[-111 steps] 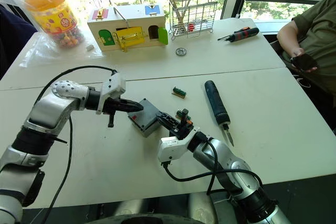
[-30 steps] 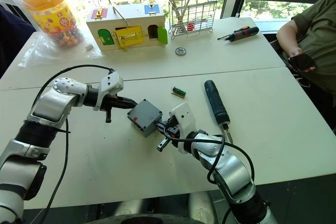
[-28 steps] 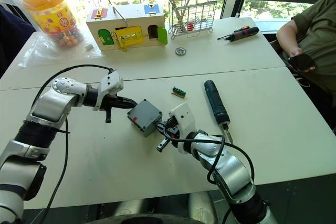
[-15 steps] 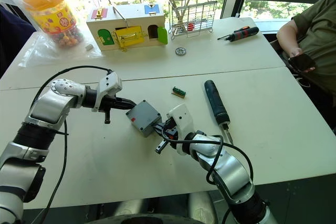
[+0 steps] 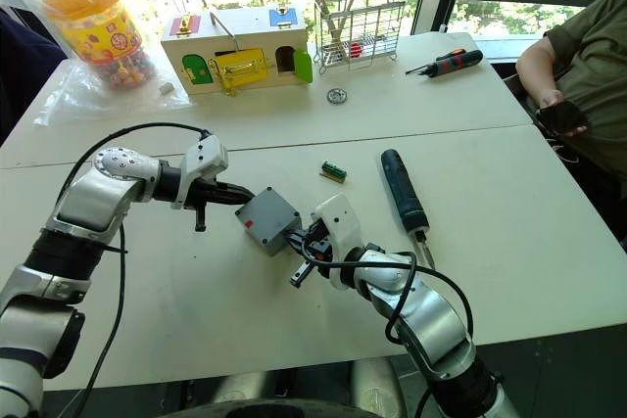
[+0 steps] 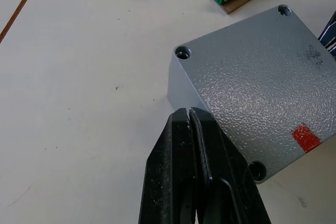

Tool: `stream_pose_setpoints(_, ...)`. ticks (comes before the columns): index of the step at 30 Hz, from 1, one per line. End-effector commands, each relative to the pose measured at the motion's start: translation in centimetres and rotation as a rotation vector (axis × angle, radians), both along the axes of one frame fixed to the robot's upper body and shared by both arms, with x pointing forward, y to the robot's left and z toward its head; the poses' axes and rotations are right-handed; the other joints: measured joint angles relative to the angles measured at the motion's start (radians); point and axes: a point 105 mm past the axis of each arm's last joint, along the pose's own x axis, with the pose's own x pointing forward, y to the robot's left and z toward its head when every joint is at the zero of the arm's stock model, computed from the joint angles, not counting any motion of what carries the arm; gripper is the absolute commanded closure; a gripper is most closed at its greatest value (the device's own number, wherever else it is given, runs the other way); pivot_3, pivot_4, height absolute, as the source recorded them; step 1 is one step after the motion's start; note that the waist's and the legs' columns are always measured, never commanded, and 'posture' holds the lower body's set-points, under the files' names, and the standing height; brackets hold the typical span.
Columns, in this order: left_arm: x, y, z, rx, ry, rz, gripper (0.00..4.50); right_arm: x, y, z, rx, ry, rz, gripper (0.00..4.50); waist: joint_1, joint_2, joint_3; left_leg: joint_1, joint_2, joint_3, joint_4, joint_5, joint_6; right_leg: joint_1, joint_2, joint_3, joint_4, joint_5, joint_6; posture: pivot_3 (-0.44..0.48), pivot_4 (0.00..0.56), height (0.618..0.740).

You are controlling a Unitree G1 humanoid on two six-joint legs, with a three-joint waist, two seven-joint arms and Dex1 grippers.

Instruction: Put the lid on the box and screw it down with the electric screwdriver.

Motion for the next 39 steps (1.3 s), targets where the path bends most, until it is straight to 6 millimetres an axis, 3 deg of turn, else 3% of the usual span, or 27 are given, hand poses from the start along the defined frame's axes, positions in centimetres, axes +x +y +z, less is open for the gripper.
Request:
stream_pose_setpoints(1,-0.3,-0.9,0.0,0.016,-0.034,-0.051,4.5,0.5,0.1,1.2,0.016,-0.066,-0.006,4.46,0.0,0.0,0.0,0.0,0.0,0.0,0.0,0.0,0.0,0.0,0.0,0.0,0.0,0.0,0.0,0.0,0.15,0.74)
stream_pose_setpoints(9,-0.1,-1.0,-0.5,0.035,-0.049,-0.054,4.5,0.7,0.0,1.3,0.015,-0.073,-0.014,4.46,0.001,0.0,0.0,0.0,0.0,0.0,0.0,0.0,0.0,0.0,0.0,0.0,0.0,0.0,0.0,0.0,0.15,0.74)
stream_pose_setpoints(15,1.1,-0.4,1.3,-0.03,-0.059,0.012,4.5,0.1,-0.3,1.6,0.03,-0.067,-0.009,4.46,0.001,0.0,0.0,0.0,0.0,0.0,0.0,0.0,0.0,0.0,0.0,0.0,0.0,0.0,0.0,0.0,0.15,0.74)
stream_pose_setpoints(23,2.1,0.8,0.1,0.021,-0.08,0.071,4.5,-0.1,-0.5,0.8,0.014,-0.04,-0.012,4.46,0.0,0.0,0.0,0.0,0.0,0.0,0.0,0.0,0.0,0.0,0.0,0.0,0.0,0.0,0.0,0.0,0.15,0.74)
stream_pose_setpoints(27,1.6,1.2,-1.4,0.059,-0.066,0.056,4.5,-0.2,-0.6,0.2,-0.012,-0.024,-0.006,4.46,0.0,0.0,0.0,-0.001,0.0,0.0,0.0,0.0,0.0,0.0,0.0,0.0,0.0,0.0,0.0,0.0,0.15,0.74)
stream_pose_setpoints(39,-1.5,0.7,-2.5,0.042,0.021,0.027,4.5,1.3,0.3,-0.7,-0.068,-0.018,0.025,4.46,-0.001,0.0,0.0,-0.001,0.0,0.0,0.0,0.0,0.0,0.0,0.0,0.0,0.0,0.0,0.0,0.0,0.15,0.74)
